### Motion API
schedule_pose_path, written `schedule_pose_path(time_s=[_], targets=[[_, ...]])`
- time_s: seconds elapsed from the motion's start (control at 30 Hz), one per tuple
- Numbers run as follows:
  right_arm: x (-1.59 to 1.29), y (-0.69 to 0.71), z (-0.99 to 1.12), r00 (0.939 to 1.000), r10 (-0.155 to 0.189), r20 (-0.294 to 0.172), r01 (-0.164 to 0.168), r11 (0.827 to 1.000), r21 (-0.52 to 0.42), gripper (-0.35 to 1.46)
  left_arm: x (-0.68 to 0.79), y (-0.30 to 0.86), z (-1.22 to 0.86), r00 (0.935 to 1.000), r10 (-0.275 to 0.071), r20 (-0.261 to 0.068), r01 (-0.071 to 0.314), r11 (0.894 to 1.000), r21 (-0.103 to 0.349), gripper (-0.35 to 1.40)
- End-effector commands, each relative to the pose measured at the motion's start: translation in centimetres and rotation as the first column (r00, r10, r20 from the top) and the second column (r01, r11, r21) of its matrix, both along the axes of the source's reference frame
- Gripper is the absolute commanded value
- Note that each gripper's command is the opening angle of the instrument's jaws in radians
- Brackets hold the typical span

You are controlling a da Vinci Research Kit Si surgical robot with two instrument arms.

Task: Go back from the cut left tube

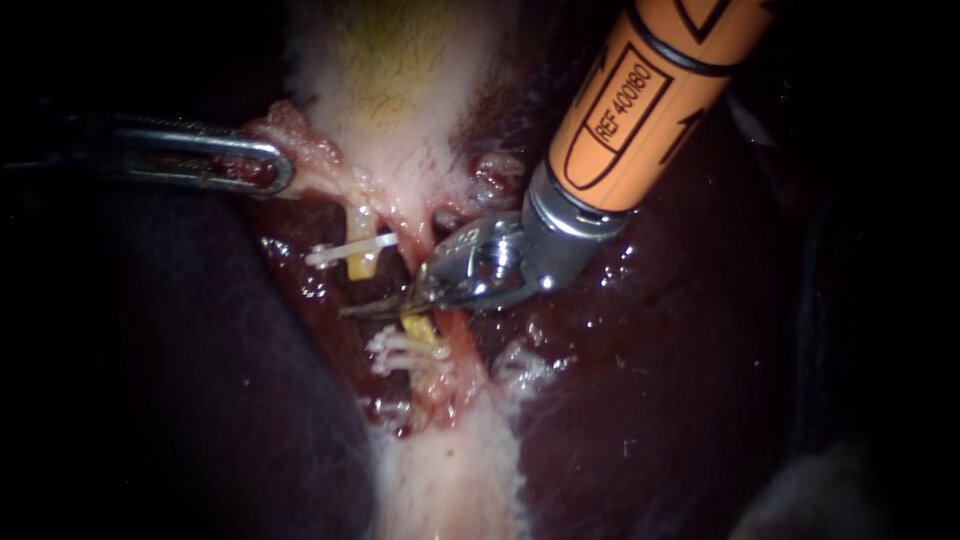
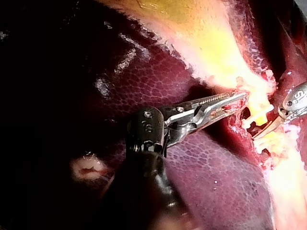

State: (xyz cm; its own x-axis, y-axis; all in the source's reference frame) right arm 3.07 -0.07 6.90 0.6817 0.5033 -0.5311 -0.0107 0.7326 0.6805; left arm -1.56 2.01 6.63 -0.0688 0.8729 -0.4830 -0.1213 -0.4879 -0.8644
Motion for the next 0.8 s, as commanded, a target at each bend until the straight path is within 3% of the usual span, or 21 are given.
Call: schedule_pose_path(time_s=[0.03, 0.23, 0.27, 0.3, 0.33, 0.4, 0.63, 0.8], targets=[[-0.01, 0.0, 0.01, 0.9999, 0.005, -0.012, -0.005, 1.0, 0.001, -0.35, 0.0, 0.0, 0.0, 1.0, 0.001, 0.001, -0.001, 1.0, 0.0, -0.35], [-0.01, -0.04, 0.03, 0.9996, -0.012, -0.028, 0.012, 1.0, -0.004, -0.35, 0.0, 0.0, 0.0, 1.0, -0.002, -0.001, 0.002, 1.0, 0.0, -0.35], [-0.01, -0.05, 0.03, 0.9995, -0.008, -0.03, 0.008, 1.0, -0.012, -0.13, 0.0, 0.0, 0.0, 1.0, -0.002, -0.001, 0.002, 1.0, 0.0, -0.35], [-0.01, -0.06, 0.03, 0.9993, -0.007, -0.037, 0.007, 1.0, -0.018, 0.29, 0.0, 0.0, 0.01, 1.0, -0.002, -0.001, 0.002, 1.0, 0.0, -0.35], [0.0, -0.07, 0.03, 0.999, -0.007, -0.043, 0.006, 1.0, -0.019, 0.54, 0.0, 0.0, 0.01, 1.0, -0.002, -0.001, 0.002, 1.0, 0.0, -0.35], [0.01, -0.07, 0.04, 0.9973, 0.013, -0.073, -0.015, 1.0, -0.02, 0.86, 0.0, 0.0, 0.01, 1.0, -0.002, -0.001, 0.002, 1.0, 0.0, -0.35], [0.02, -0.07, 0.04, 0.9972, 0.026, -0.071, -0.028, 0.999, -0.029, 1.21, 0.0, 0.0, 0.01, 1.0, -0.002, -0.001, 0.002, 1.0, 0.0, -0.35], [0.02, -0.1, -0.02, 0.9967, 0.059, -0.056, -0.061, 0.997, -0.043, 1.4, 0.0, 0.01, 0.02, 1.0, -0.001, -0.001, 0.001, 1.0, 0.0, -0.35]])
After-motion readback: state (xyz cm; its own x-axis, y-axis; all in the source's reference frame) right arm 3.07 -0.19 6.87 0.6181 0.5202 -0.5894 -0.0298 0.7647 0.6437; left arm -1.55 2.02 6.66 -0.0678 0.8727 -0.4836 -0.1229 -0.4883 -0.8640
